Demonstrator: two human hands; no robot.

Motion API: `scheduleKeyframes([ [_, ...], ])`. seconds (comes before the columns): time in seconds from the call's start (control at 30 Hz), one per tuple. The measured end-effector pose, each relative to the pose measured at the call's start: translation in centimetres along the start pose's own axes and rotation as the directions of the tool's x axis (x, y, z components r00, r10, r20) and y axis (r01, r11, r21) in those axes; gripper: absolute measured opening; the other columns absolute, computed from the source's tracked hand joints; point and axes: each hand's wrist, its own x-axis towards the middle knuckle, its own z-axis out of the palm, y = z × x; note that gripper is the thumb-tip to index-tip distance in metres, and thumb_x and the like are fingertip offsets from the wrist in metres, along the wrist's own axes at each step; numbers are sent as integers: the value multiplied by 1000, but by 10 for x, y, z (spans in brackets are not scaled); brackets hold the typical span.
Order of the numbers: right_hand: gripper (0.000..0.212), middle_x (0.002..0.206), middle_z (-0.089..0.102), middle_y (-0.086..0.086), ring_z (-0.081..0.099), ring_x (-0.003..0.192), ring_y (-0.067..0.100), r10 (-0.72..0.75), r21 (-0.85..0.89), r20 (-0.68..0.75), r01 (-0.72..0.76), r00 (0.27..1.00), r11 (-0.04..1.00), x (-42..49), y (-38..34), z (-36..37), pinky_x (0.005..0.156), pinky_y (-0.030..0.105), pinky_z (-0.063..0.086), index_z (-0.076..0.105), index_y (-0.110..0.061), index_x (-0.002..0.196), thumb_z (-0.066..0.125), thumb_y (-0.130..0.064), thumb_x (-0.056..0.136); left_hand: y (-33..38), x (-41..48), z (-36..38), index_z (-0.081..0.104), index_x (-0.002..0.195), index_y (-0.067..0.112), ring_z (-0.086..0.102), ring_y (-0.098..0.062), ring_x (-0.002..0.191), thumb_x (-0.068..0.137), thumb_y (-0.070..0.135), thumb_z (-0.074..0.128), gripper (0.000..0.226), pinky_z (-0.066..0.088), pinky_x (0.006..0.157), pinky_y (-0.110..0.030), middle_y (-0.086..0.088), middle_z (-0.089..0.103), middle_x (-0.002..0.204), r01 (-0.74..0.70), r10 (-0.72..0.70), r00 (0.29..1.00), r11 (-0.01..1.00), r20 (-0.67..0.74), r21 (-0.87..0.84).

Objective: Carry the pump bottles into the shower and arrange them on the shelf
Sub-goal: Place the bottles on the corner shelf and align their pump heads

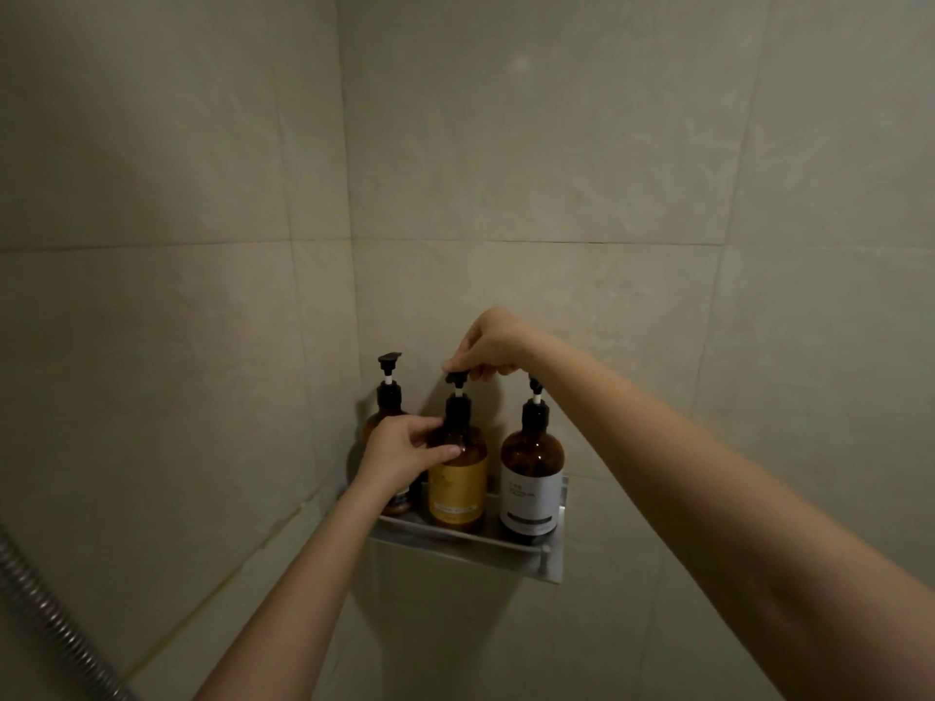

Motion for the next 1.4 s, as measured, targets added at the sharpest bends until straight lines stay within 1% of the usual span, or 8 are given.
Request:
scheduleKeyframes([
  [0.37,30,74,64,-1,58,64,9,-114,-13,-115,114,987,993,3,0,7,52,18,42,68,-9,92,71,-36,79,3,-7,0,59,125,13,58,-13,112,74,29,75,56,45,88,-20,1,63,123,-9,9,1000,1000,-21,6],
  [0.5,22,86,64,-4,57,71,7,-306,-68,-216,299,927,952,8,-15,5,58,19,43,69,-15,95,69,-32,82,7,-18,-9,71,98,23,64,-6,88,79,32,68,21,46,69,-14,17,64,84,-12,-7,927,999,-375,-48],
  [0.6,24,90,60,-7,55,78,7,-378,-176,-138,353,915,919,17,-32,13,54,15,36,69,-17,102,66,-32,84,1,-21,-18,70,98,24,61,5,77,82,29,64,17,38,51,-2,16,65,81,14,-26,809,1000,-588,-25],
  [0.67,30,85,62,-5,59,79,11,-358,-213,-143,324,923,922,27,-42,21,52,18,37,71,-14,98,64,-40,84,-6,-18,-25,66,106,26,58,8,75,80,37,64,28,40,55,-4,11,70,94,68,-51,822,998,-567,9],
  [0.8,44,80,69,3,64,75,18,-284,-263,-152,238,947,935,45,-53,39,61,28,52,69,-9,87,63,-51,79,-21,-4,-30,56,126,22,62,-18,105,71,50,68,64,49,81,-29,2,65,120,189,-118,896,973,-428,129],
  [0.97,42,88,70,6,65,81,21,-267,-271,-126,226,955,936,58,-55,52,73,34,57,68,-7,91,68,-48,78,-28,2,-30,68,99,29,66,-13,85,68,46,72,35,51,69,-29,14,66,83,199,-155,920,976,-359,88],
  [1.23,23,104,71,4,65,92,17,-368,-246,-13,353,930,903,61,-57,47,76,27,54,73,-10,101,71,-13,78,-23,-6,-29,71,92,30,61,4,72,63,51,75,35,51,61,-23,20,66,74,150,-110,911,986,-398,71],
  [1.4,45,111,70,6,65,102,17,-465,-172,101,476,880,863,60,-50,42,83,24,52,63,-14,119,64,6,79,-24,-7,-28,68,108,27,59,0,79,68,48,73,46,44,62,-17,12,71,95,151,-96,910,983,-403,108],
])
